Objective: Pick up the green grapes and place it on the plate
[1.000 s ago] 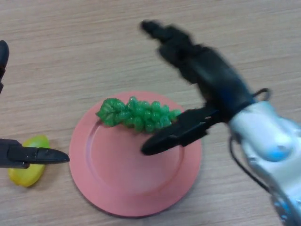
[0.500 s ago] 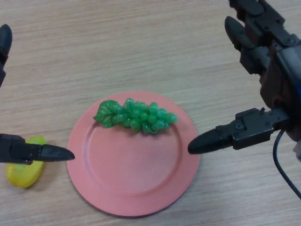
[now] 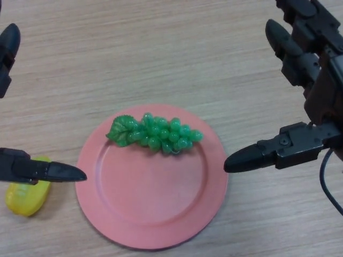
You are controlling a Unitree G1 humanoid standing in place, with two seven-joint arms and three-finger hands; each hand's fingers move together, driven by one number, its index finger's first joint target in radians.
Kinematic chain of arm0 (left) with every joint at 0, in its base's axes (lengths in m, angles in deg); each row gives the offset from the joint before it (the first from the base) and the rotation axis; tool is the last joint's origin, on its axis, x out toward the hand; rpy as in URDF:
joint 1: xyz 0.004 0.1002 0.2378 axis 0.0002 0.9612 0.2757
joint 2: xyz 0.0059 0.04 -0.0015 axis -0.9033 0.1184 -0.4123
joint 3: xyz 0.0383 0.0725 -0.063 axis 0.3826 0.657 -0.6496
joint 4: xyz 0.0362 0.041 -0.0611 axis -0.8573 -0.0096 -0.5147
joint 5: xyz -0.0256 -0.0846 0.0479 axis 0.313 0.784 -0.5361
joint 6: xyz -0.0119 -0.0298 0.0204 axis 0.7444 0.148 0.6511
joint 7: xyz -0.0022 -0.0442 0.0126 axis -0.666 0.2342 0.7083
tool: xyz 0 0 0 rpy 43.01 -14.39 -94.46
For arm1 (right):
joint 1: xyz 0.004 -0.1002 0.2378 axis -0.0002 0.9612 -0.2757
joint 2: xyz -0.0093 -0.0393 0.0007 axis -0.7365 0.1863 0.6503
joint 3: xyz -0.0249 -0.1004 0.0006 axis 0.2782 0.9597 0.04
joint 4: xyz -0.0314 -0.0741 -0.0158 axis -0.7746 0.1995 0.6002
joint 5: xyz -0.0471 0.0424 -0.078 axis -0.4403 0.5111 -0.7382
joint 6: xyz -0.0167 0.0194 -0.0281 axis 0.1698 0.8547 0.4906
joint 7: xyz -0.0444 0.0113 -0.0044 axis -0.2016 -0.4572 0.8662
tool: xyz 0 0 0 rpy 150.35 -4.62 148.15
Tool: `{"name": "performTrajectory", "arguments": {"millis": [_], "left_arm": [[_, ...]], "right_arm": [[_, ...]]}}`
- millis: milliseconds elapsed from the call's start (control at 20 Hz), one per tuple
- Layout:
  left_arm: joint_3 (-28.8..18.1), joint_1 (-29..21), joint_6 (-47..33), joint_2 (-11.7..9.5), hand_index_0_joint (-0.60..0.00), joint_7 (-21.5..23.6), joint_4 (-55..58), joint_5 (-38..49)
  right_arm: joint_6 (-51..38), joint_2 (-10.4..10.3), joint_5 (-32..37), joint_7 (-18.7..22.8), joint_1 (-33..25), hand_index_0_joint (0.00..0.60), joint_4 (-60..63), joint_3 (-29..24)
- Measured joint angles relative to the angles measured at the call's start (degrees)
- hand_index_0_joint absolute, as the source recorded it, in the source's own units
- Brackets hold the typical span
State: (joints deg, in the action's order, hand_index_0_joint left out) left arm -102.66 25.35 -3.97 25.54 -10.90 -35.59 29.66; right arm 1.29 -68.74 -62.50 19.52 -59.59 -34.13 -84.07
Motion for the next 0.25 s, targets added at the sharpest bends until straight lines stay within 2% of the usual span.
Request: {"name": "performTrajectory", "arguments": {"millis": [250], "left_arm": [[0.00,-0.14,3.24,-0.05,0.000,-0.57,2.65,-0.06]], "right_arm": [[-0.25,-0.45,-2.29,-0.13,-0.22,0.000,0.35,2.22]]}}
